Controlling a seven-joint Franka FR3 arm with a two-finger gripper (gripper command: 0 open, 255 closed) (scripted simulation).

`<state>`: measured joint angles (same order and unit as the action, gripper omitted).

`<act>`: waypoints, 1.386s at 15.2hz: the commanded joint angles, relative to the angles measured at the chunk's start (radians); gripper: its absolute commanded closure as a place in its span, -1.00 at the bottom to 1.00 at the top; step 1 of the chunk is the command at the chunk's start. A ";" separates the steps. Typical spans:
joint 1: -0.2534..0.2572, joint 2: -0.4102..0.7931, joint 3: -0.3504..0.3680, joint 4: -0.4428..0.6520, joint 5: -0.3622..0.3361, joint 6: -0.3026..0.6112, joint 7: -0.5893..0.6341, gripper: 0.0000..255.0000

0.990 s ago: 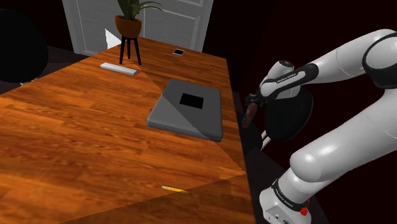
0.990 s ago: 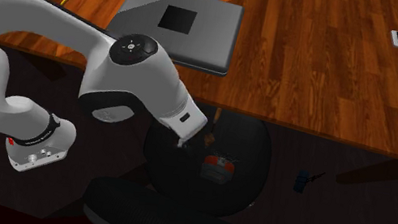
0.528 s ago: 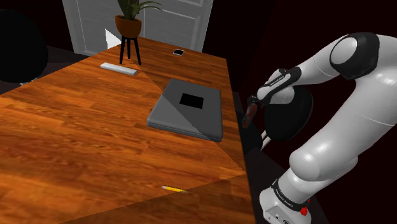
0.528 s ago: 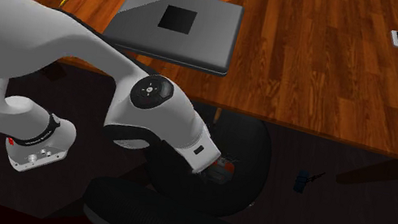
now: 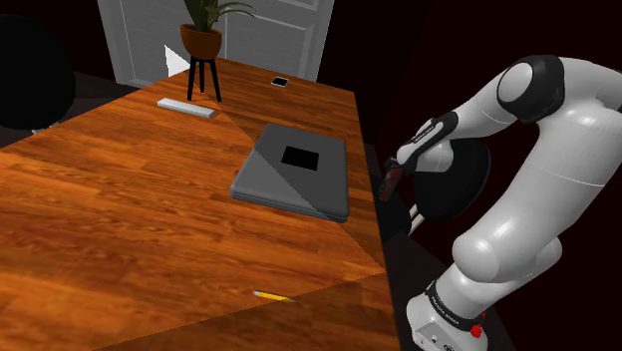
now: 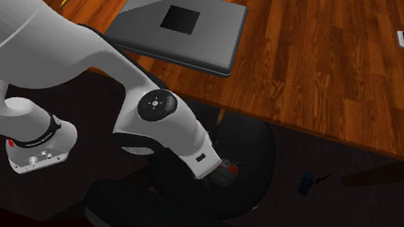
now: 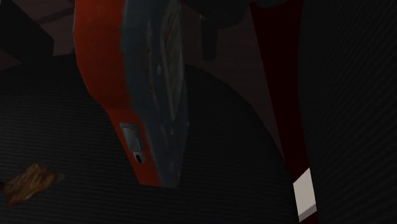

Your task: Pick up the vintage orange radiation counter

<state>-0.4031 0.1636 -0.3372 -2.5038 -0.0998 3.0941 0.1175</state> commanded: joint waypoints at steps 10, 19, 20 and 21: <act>-0.007 0.007 0.007 0.000 0.007 0.007 -0.006 1.00; 0.040 -0.118 -0.052 0.010 -0.084 -0.123 0.052 1.00; 0.041 -0.131 -0.053 0.012 -0.093 -0.138 0.057 1.00; 0.042 -0.144 -0.054 0.015 -0.100 -0.153 0.061 1.00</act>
<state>-0.3622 0.0315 -0.3903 -2.4914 -0.1933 2.9542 0.1756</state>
